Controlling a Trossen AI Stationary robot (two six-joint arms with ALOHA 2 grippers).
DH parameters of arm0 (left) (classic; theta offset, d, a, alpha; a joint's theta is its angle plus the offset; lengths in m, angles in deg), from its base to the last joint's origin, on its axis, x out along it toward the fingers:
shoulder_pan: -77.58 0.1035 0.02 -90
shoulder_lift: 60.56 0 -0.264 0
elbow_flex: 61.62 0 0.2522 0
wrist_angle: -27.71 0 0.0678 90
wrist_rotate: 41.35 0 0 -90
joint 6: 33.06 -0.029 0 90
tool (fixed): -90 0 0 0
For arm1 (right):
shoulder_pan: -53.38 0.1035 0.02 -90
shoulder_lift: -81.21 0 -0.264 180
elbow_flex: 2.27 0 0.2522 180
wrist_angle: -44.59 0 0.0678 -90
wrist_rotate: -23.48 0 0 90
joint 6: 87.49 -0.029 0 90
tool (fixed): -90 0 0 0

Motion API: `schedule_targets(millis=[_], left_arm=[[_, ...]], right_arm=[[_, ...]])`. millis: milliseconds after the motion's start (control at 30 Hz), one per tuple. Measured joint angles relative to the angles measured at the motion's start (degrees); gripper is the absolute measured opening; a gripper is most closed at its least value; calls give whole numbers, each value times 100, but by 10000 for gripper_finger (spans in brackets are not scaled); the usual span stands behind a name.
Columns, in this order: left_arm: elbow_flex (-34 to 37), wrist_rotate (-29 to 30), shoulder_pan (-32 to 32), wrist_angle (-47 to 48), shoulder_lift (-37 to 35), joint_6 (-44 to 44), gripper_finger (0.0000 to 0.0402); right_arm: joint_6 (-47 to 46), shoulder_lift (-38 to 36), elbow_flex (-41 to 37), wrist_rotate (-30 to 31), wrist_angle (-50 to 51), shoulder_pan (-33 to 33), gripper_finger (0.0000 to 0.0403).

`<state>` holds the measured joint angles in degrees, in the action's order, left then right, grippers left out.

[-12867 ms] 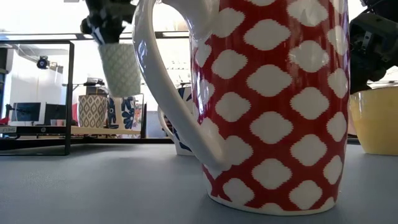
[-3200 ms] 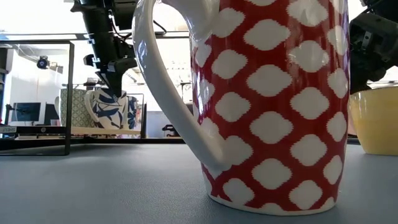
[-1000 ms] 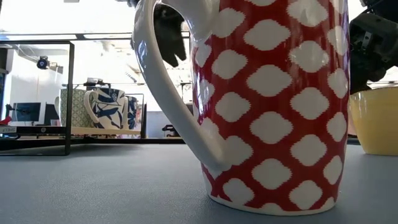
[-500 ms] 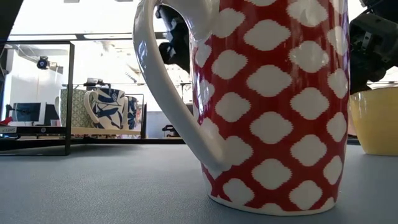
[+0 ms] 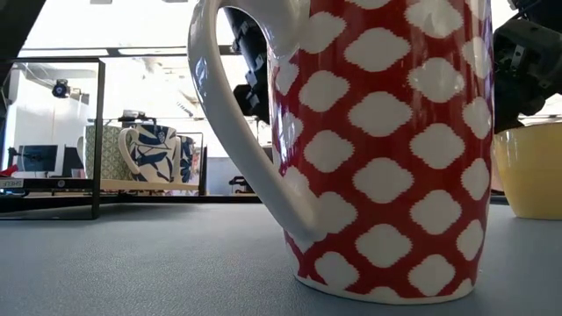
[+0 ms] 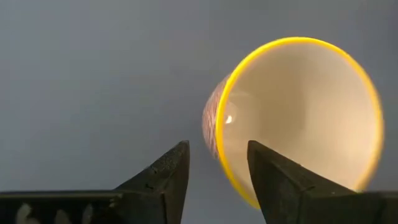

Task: Place coffee mugs
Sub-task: Put the red patterned mug on the shelf

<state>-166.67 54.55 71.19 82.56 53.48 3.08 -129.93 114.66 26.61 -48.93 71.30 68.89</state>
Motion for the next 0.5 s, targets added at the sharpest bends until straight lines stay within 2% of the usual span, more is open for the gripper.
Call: schedule_targets(millis=[133, 300, 500], left_arm=[[0, 14, 1, -139, 124, -67, 106], [0, 26, 0, -208, 115, -185, 19], [4, -79, 0, 72, -55, -502, 14]], right_arm=[[0, 0, 0, 0, 0, 0, 68], [-1, 0, 0, -1, 0, -1, 68], [0, 0, 0, 0, 0, 0, 68]])
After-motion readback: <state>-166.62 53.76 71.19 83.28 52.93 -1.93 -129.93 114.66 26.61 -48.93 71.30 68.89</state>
